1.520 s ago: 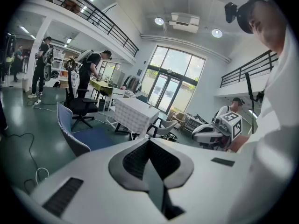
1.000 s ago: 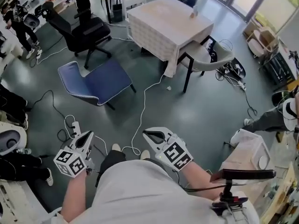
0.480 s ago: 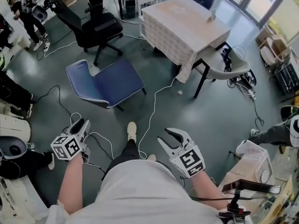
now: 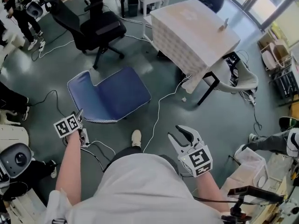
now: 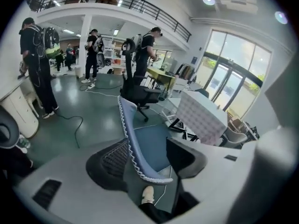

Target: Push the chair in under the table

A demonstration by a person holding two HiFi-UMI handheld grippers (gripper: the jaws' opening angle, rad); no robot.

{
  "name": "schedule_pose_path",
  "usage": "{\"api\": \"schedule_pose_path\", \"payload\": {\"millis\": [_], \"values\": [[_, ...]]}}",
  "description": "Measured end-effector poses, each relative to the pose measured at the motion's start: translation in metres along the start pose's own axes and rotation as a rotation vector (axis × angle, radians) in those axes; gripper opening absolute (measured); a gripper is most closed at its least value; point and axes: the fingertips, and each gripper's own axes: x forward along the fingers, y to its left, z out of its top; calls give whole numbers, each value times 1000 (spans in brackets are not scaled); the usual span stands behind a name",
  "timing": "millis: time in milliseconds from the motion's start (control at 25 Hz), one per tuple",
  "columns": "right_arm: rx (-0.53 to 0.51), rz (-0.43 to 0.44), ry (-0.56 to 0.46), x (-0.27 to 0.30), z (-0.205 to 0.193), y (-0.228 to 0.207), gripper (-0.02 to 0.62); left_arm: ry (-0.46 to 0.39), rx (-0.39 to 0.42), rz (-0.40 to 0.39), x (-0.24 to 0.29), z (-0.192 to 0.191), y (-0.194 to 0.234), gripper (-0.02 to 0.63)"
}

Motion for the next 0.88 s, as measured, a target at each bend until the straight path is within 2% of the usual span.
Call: {"api": "schedule_pose_path", "payload": {"millis": [160,360,440,480,600,640,760,880], "values": [[23,-18,30,34,19,-7,150,80,-66,62,51,8,48,259],[41,-26,68,60,26,-21,149,162,-182,-37,97,-6,50,258],[47,-31,77,69,26,-30,149,184,-210,-40,111,-10,49,256],[49,-33,80,73,28,-35,149,196,-214,-19,116,-11,51,250],[51,-30,90,84,29,-51,149,244,-229,82,122,-15,62,138],[51,-27,89,88,30,-57,149,250,-240,110,122,-15,63,122],[43,-9,77,98,37,-79,149,233,-273,170,123,-13,60,94],[37,10,71,106,42,-106,149,227,-318,181,128,-21,50,81]]}}
